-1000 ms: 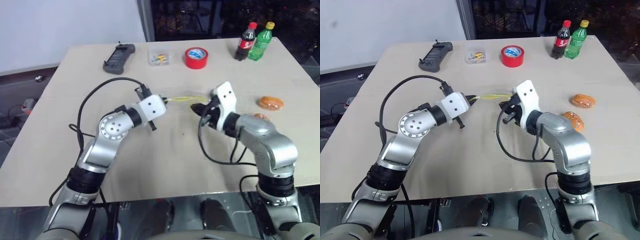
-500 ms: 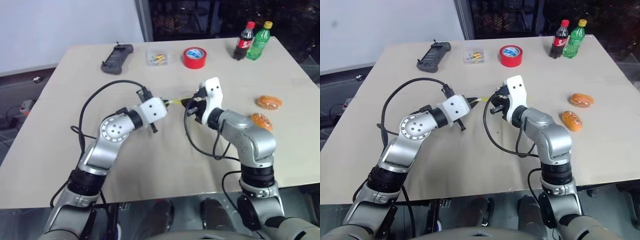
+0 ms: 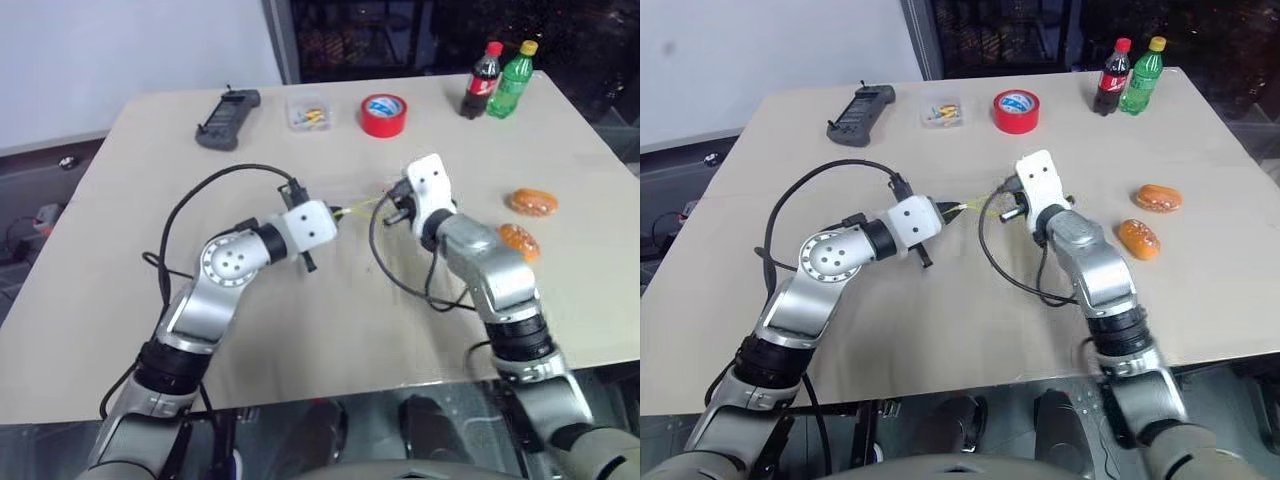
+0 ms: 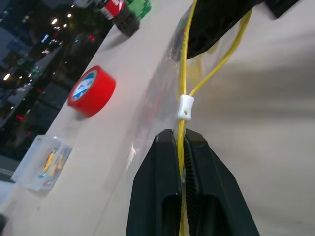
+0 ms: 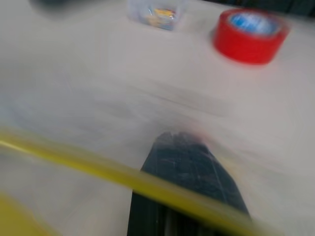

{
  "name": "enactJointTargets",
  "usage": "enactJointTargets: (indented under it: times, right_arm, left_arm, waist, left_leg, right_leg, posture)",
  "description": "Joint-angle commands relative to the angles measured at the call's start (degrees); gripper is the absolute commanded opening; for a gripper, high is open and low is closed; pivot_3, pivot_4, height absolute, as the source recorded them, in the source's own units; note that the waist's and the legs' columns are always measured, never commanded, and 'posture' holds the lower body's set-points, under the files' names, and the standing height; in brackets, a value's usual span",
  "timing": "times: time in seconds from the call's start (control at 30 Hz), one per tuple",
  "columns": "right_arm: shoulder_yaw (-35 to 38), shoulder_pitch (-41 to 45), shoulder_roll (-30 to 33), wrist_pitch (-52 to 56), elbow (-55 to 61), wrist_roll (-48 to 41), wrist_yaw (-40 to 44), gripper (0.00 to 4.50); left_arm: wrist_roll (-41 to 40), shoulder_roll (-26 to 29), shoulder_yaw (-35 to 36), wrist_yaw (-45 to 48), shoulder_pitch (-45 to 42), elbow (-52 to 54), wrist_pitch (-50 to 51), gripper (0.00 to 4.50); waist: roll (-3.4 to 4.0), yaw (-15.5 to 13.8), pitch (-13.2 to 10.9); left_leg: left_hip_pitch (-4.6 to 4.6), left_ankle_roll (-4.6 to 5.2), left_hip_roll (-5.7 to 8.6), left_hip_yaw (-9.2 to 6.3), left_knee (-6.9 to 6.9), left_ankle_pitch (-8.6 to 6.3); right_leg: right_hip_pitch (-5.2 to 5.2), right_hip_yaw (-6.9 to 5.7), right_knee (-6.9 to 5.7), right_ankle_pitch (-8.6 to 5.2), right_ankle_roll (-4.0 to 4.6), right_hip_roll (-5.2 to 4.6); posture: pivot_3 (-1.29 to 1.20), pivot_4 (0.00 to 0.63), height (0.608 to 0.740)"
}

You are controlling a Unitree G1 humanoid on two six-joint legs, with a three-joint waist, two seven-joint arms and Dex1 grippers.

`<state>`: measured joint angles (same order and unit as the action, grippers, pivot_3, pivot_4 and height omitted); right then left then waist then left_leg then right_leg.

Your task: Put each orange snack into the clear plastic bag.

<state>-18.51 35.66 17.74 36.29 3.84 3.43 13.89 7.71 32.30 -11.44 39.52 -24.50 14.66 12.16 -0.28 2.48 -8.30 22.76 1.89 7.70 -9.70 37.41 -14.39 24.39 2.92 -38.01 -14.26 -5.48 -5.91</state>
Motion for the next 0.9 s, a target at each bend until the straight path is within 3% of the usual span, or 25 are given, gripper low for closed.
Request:
enactJointTargets:
  times: [0.03,0.1,0.17,0.23,0.37,0.5,0.67,0.77,0.9]
  right_arm:
    - [-9.6,3.5,6.0,-16.6,-3.7,11.9,3.0,0.07]
    - [-12.8,5.2,8.9,-22.4,-6.6,16.8,4.4,0.07]
    - [-14.6,6.5,10.7,-26.9,-9.1,20.4,5.1,0.58]
    - [-14.7,6.9,11.1,-29.7,-10.4,21.6,6.0,1.34]
    - [-13.0,6.3,12.4,-32.6,-9.8,23.4,8.3,3.40]
    - [-6.9,1.6,15.6,-31.1,-2.1,19.0,13.2,4.46]
    - [8.6,-10.5,20.9,-29.5,11.3,6.6,18.8,4.46]
    - [18.3,-18.8,21.0,-22.5,16.5,-0.4,19.6,4.46]
    - [27.3,-26.7,20.6,-10.9,17.4,-3.3,17.8,4.46]
  left_arm:
    - [-0.3,1.1,1.0,0.7,0.0,2.2,-0.8,0.00]
    - [-0.2,1.2,0.9,0.8,0.2,2.5,-0.6,0.00]
    - [-0.2,1.1,0.9,0.6,0.3,2.8,-0.1,0.00]
    - [0.0,1.0,0.9,0.2,0.4,3.0,0.6,0.00]
    - [0.4,0.4,0.9,-0.6,0.3,3.2,2.7,0.00]
    - [2.0,-0.7,0.8,-2.8,-0.6,2.3,6.0,0.00]
    - [3.6,-1.6,0.1,-4.1,-1.7,0.9,8.2,0.00]
    - [3.1,-2.2,0.4,-4.4,-2.2,1.1,9.2,0.00]
    - [2.8,-2.7,0.0,-4.0,-2.4,0.9,9.3,0.00]
  waist:
    - [0.00,0.2,0.0]
    - [0.00,0.3,0.0]
    - [-0.01,0.2,0.0]
    - [-0.03,-0.1,0.0]
    - [-0.03,-0.2,0.0]
    - [-0.03,-0.4,0.0]
    - [-0.06,-1.7,0.0]
    - [-0.06,-1.8,0.0]
    - [-0.07,-1.9,0.0]
  left_leg:
    - [0.01,0.00,-0.02,0.03,0.00,0.00]
    - [0.01,-0.01,-0.03,0.09,0.00,0.00]
    - [0.02,-0.01,-0.03,0.09,0.00,0.01]
    - [0.02,-0.01,-0.03,0.07,0.00,0.01]
    - [0.05,-0.01,-0.03,0.06,0.00,0.01]
    - [0.06,-0.01,-0.03,0.04,0.01,0.01]
    - [0.17,0.00,0.00,-0.04,0.05,0.00]
    - [0.08,0.00,-0.02,-0.05,0.05,0.00]
    - [-0.01,0.00,-0.08,0.02,0.05,0.00]
  right_leg:
    - [0.00,0.05,-0.01,0.00,0.00,0.01]
    - [0.03,0.10,-0.03,0.00,0.00,0.02]
    - [0.02,0.10,-0.02,0.00,-0.01,0.03]
    - [0.01,0.09,0.00,0.00,0.00,0.04]
    - [0.01,0.09,0.02,0.00,0.00,0.04]
    - [0.01,0.08,0.02,0.00,0.00,0.04]
    - [-0.01,0.01,0.10,0.00,0.00,0.02]
    - [-0.10,-0.01,0.10,0.00,0.00,0.04]
    - [-0.15,0.05,0.04,0.00,0.00,0.07]
  posture:
    - [0.00,0.150,0.740]
    - [0.00,0.150,0.740]
    - [0.00,0.150,0.740]
    - [0.00,0.150,0.740]
    - [0.00,0.150,0.740]
    - [0.00,0.150,0.740]
    - [0.00,0.150,0.740]
    - [0.00,0.150,0.740]
    - [0.00,0.150,0.740]
